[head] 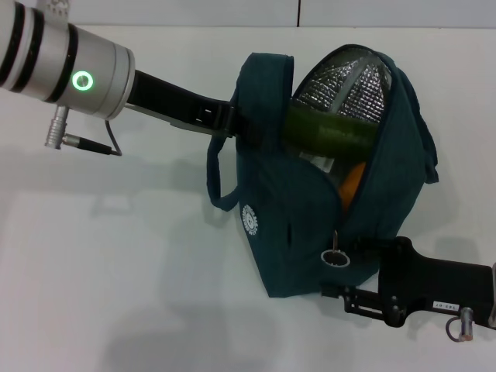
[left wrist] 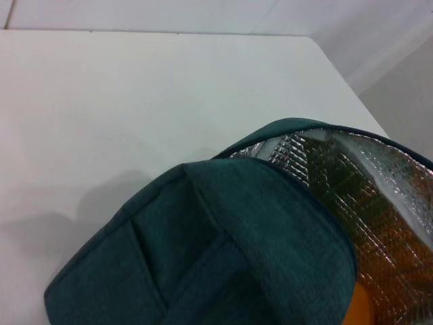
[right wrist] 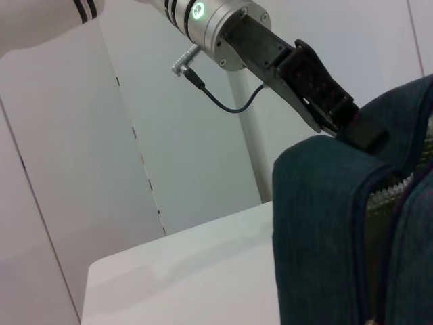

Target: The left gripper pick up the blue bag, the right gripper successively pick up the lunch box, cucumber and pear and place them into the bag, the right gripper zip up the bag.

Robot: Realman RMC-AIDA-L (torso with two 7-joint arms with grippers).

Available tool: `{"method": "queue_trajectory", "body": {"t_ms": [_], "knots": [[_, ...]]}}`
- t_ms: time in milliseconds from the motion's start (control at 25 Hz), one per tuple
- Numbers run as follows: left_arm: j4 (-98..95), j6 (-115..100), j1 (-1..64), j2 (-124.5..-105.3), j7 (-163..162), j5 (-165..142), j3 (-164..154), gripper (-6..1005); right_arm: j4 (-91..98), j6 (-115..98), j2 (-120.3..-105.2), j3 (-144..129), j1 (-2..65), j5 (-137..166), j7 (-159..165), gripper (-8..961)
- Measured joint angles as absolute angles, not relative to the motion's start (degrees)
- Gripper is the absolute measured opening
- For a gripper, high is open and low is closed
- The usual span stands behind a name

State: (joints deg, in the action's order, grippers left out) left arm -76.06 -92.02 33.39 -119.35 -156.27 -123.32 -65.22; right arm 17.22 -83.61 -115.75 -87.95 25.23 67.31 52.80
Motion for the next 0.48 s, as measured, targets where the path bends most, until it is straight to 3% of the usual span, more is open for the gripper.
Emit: {"method": "queue_trajectory", "body": {"t_ms": [480], "knots": [[-76.0, -92.0, 33.2, -119.35, -155.8, -123.2, -65.2, 42, 17.3, -83.6, -115.41, -87.0, 24.8, 67.3, 53.5, 320]]}}
